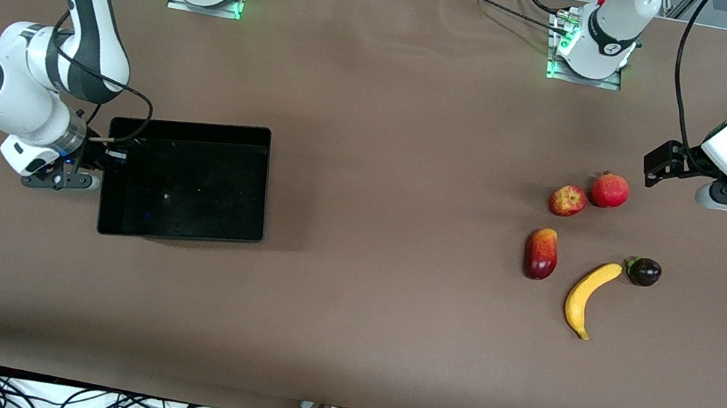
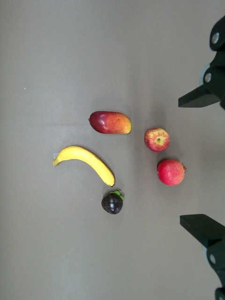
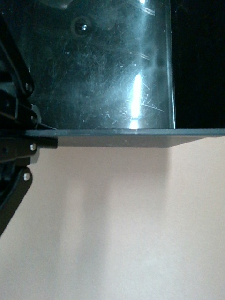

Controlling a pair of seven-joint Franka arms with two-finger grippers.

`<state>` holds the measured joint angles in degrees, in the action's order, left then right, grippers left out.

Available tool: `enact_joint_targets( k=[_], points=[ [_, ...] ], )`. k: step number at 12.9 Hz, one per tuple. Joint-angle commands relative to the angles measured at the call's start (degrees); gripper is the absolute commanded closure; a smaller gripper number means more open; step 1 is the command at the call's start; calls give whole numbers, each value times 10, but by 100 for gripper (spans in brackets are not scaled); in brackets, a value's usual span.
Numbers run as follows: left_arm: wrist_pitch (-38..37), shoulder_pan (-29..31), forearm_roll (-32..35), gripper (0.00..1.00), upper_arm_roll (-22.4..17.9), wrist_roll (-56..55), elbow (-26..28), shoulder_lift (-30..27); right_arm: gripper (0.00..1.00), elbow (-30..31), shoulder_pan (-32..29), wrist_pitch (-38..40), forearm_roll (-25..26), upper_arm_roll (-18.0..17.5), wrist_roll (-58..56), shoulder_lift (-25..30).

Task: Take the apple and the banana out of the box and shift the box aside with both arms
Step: 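Drag the black tray across the table toward the right arm's base, then open the right gripper off the tray rim and draw it back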

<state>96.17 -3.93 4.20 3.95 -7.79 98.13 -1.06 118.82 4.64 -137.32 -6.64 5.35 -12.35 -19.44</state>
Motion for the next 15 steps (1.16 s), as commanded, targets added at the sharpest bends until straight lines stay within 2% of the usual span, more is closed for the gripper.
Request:
enact_joint_targets(
  k=[1, 2, 4, 5, 6, 7, 11, 13, 15],
  points=[
    [-10, -3, -10, 0, 0, 11, -10, -1, 100, 70, 1, -73, -20, 1, -12, 25],
    [-10, -3, -10, 0, 0, 11, -10, -1, 100, 85, 1, -99, -20, 1, -11, 23],
    [-10, -3, -10, 0, 1, 10, -10, 0, 100, 87, 1, -101, -20, 2, -11, 19],
    [-10, -3, -10, 0, 1, 10, -10, 0, 37, 85, 2, -99, -20, 2, -9, 19],
    [-10, -4, -10, 0, 1, 10, -10, 0, 0, 78, 2, -95, -20, 1, -9, 23],
    [-10, -3, -10, 0, 1, 10, -10, -1, 0, 61, 3, -69, -19, -2, -7, 27],
    [-10, -4, -10, 0, 2, 10, -10, -1, 0, -132, 19, 205, -7, -6, 32, 44],
    [-10, -4, -10, 0, 4, 10, -10, -1, 0, -177, 37, 271, 22, -5, 32, 83],
    [-11, -4, -10, 0, 5, 9, -18, 0, 0, -255, 39, 353, 36, -3, 29, 99]
  ],
)
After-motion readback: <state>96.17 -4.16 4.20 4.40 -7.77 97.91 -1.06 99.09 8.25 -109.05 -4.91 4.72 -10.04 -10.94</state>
